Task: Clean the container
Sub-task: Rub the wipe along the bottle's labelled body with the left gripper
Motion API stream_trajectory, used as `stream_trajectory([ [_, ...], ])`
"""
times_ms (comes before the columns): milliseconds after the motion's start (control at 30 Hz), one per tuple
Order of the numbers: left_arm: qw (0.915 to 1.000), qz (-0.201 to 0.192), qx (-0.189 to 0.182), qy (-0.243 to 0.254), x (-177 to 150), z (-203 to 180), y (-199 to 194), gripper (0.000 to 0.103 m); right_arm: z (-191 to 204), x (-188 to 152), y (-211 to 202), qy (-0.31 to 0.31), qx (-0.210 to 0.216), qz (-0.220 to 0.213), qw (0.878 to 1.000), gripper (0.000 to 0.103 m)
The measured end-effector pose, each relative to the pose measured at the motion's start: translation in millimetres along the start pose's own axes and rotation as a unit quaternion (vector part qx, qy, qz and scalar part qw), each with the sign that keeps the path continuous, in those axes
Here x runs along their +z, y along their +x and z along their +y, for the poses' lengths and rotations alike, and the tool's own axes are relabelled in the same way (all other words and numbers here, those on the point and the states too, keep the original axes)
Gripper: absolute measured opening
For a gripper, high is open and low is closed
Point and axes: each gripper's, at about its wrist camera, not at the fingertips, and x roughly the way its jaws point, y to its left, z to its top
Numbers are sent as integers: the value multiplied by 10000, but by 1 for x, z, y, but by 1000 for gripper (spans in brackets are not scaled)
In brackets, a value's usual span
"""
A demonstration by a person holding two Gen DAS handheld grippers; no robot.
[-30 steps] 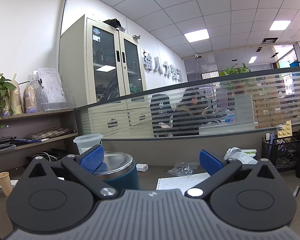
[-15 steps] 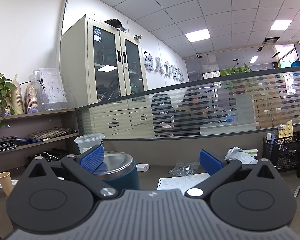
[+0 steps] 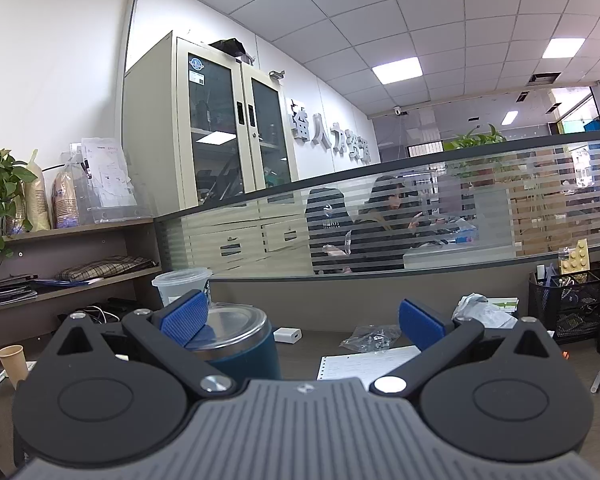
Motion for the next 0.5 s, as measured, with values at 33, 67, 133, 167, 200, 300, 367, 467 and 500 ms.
stream_trajectory([
  [33, 10000, 13, 30, 6, -1, 0, 1, 13, 0, 0, 0, -3, 6, -2, 10000, 103],
  [67, 10000, 25, 55, 9, -2, 1, 2, 13, 0, 0, 0, -1, 9, -4, 10000, 103],
  [133, 9999, 48, 88, 8, -3, 2, 4, 13, 0, 0, 0, 8, 13, -6, 10000, 103],
  [167, 9999, 56, 101, 10, -4, 2, 4, 13, 0, 0, 0, 11, 15, -7, 10000, 103],
  [200, 9999, 65, 114, 12, -5, 3, 5, 13, 0, 0, 0, 11, 16, -8, 10000, 103],
  [300, 9998, 85, 159, 43, -6, 3, 7, 13, -1, -1, -1, 11, 20, -10, 10000, 103],
  [367, 9997, 110, 189, 54, -8, 4, 9, 13, 0, 0, -1, 14, 25, -9, 10000, 103],
  [467, 9996, 149, 225, 73, -9, 6, 12, 13, 0, 1, -1, 12, 24, -14, 10000, 103],
  [500, 9996, 161, 234, 76, -10, 6, 13, 13, 0, 1, -1, 12, 30, -16, 10000, 103],
])
